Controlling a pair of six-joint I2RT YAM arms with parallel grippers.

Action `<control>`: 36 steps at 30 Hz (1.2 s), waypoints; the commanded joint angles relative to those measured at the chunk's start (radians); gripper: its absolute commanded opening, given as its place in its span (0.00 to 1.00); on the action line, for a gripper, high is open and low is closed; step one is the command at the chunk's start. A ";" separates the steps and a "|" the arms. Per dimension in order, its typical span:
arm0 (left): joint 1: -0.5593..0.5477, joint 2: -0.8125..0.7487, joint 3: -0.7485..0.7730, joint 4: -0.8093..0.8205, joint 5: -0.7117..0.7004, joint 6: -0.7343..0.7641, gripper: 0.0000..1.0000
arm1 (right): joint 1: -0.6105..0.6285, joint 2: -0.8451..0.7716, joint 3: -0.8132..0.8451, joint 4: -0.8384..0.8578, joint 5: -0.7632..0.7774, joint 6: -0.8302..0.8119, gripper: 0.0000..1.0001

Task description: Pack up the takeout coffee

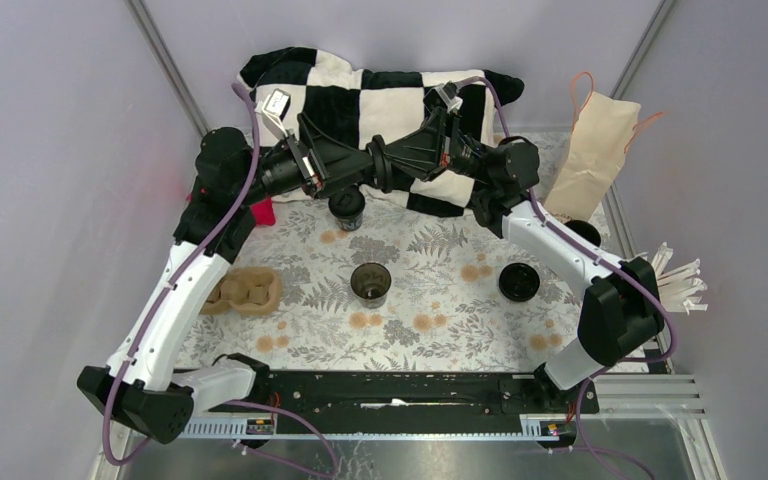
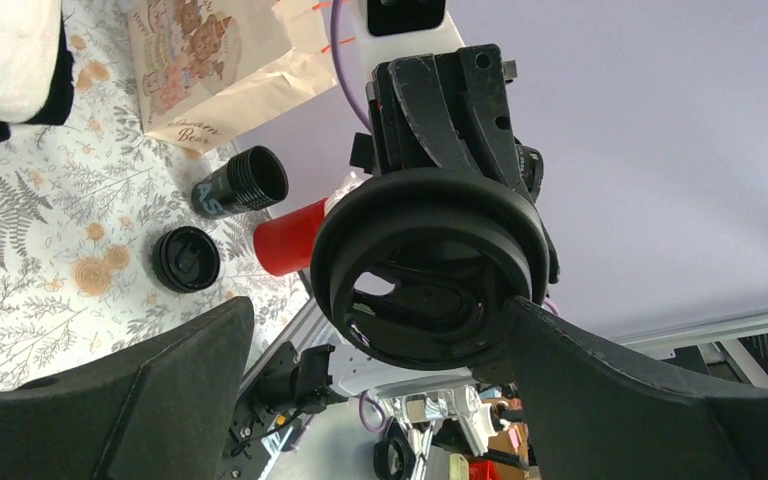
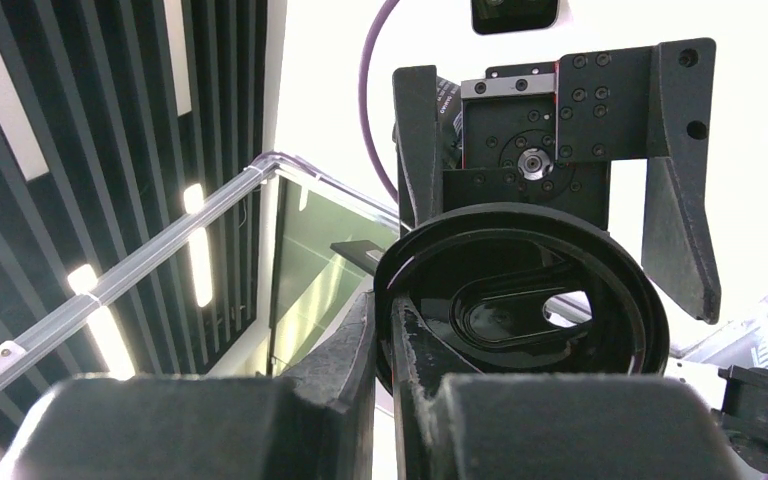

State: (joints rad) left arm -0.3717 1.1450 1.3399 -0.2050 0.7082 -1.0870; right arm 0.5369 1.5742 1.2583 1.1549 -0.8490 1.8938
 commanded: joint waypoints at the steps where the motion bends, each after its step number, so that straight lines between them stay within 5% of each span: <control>1: -0.024 -0.049 -0.015 0.178 0.068 -0.030 0.99 | 0.043 -0.005 -0.011 0.000 0.011 -0.022 0.01; 17: 0.017 -0.145 -0.033 0.021 -0.077 0.032 0.99 | 0.042 -0.025 -0.051 0.011 0.052 -0.024 0.00; 28: 0.025 -0.092 -0.033 0.069 -0.004 -0.001 0.99 | 0.046 -0.020 -0.003 -0.031 0.038 -0.052 0.00; 36: 0.025 -0.098 0.010 -0.058 -0.078 0.069 0.99 | 0.049 -0.035 -0.008 -0.041 0.039 -0.052 0.00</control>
State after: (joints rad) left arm -0.3511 1.0546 1.3033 -0.2539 0.6487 -1.0519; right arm 0.5720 1.5642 1.2102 1.0824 -0.8047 1.8587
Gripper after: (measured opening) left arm 0.988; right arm 0.119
